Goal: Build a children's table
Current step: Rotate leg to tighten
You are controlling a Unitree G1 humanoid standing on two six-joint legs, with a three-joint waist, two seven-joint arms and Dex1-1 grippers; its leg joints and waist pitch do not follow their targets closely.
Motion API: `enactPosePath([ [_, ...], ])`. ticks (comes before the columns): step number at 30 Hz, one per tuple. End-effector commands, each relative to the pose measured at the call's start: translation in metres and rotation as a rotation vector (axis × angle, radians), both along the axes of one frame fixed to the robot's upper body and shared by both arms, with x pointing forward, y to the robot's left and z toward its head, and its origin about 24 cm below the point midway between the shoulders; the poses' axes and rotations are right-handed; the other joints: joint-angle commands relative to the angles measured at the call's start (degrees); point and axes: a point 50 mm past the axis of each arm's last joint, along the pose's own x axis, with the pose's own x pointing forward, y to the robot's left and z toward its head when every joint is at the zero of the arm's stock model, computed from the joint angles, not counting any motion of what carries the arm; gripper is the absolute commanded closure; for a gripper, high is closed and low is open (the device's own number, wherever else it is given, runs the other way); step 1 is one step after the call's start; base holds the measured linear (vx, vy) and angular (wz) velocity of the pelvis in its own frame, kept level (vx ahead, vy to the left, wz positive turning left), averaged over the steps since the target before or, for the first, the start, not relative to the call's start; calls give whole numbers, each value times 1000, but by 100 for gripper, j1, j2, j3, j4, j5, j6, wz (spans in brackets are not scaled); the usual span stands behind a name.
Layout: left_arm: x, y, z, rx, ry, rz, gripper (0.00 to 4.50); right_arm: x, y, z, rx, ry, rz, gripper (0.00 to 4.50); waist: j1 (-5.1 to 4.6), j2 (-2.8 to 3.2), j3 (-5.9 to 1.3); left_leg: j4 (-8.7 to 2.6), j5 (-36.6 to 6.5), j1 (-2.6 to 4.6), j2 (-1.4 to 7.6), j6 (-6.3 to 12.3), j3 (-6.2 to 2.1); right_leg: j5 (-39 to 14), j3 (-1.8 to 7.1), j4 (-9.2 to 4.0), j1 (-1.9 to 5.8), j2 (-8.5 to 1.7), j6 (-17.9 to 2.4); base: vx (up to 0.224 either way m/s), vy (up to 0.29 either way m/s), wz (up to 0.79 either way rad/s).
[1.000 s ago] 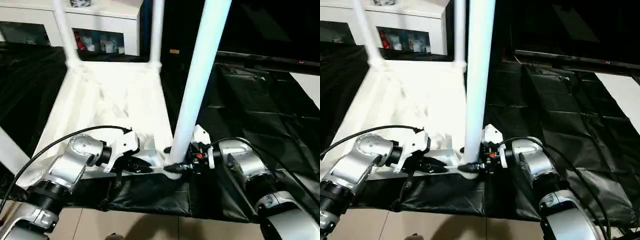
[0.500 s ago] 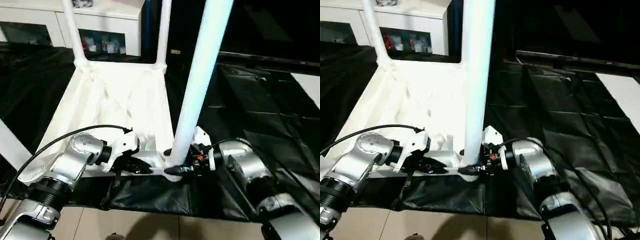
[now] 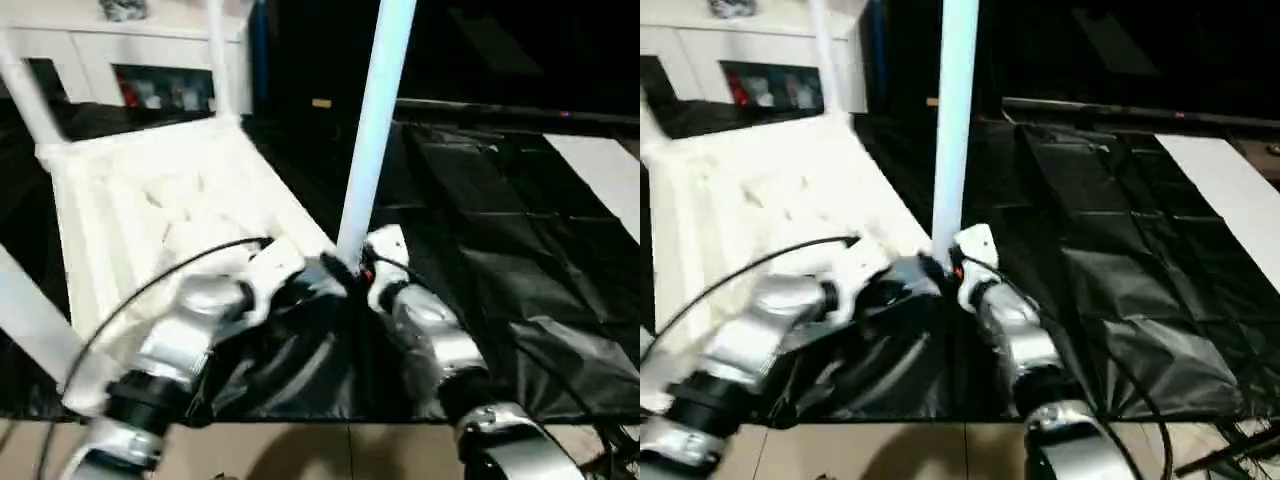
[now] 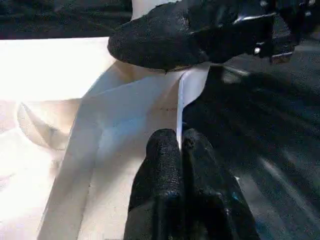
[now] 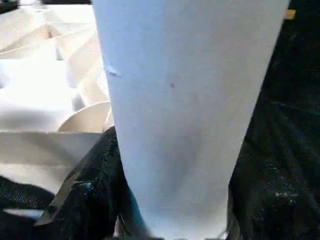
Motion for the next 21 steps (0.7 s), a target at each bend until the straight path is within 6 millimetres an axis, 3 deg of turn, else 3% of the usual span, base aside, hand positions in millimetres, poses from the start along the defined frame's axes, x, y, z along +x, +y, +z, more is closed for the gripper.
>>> enactPosePath([
  [1, -7, -29, -4, -32, 7, -66, 450, -15, 40, -6, -29, 14, 169, 124, 13, 44, -229, -381, -1684, -31, -100, -38, 103, -1515, 182, -540, 201, -215, -767, 0, 0, 0],
  [8, -10, -17, -2, -55, 26, -155, 450, -10, 22, 1, 0, -8, 209, 78, 4, 54, -229, -384, -1752, -30, -98, 0, 106, -1460, 193, -545, 203, -214, -788, 0, 0, 0],
  [12, -11, -5, 0, -61, 57, -239, 450, -11, 4, 4, -54, -46, 387, 78, 19, 32, -248, -358, -1482, -49, -97, 112, 119, -1067, 191, -505, 244, -215, -919, 0, 0, 0],
  [17, -14, 10, 2, -29, 88, -338, 450, -21, -12, 8, -57, -32, 648, 78, 49, 36, -283, -298, -990, -38, -95, 326, 142, 3, 184, -390, 288, -181, -1250, 0, 0, 0],
  [21, -12, 23, 4, -6, 112, -384, 450, -28, -27, 12, -64, 21, 837, 95, 99, 30, -275, -284, -941, -16, -90, 434, 151, 162, 172, -374, 300, -179, -1373, 0, 0, 0],
])
